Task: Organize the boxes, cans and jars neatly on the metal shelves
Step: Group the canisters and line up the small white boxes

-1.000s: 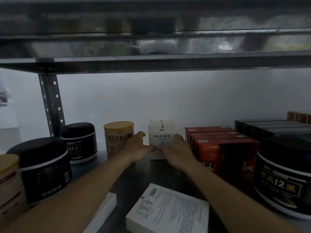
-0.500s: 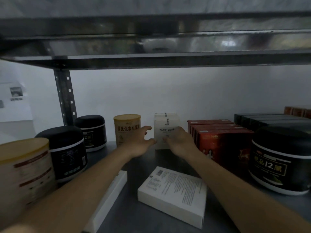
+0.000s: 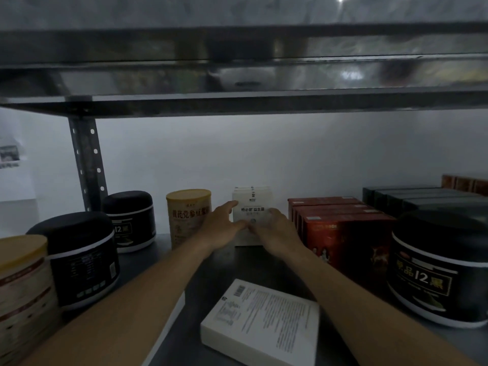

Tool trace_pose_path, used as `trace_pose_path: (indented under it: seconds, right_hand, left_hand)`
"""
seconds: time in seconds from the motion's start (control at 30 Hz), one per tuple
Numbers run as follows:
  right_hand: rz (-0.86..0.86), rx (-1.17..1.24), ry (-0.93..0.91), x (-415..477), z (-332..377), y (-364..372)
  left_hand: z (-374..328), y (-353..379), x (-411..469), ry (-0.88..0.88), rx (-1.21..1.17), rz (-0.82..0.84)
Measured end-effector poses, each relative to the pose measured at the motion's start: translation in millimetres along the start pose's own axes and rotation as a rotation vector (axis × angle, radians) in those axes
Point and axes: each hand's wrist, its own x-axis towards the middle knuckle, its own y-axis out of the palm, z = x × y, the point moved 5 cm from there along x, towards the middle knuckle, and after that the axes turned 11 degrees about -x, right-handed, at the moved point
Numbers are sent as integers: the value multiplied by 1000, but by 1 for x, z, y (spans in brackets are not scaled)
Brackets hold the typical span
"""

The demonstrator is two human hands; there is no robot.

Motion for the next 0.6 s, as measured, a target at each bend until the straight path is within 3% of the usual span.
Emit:
trace_pose_path:
  seconds: [0.6]
  right_hand:
    - [-45,104,87,0,-19,-2]
  left_hand:
    - [12,-5,6,4,-67,-55]
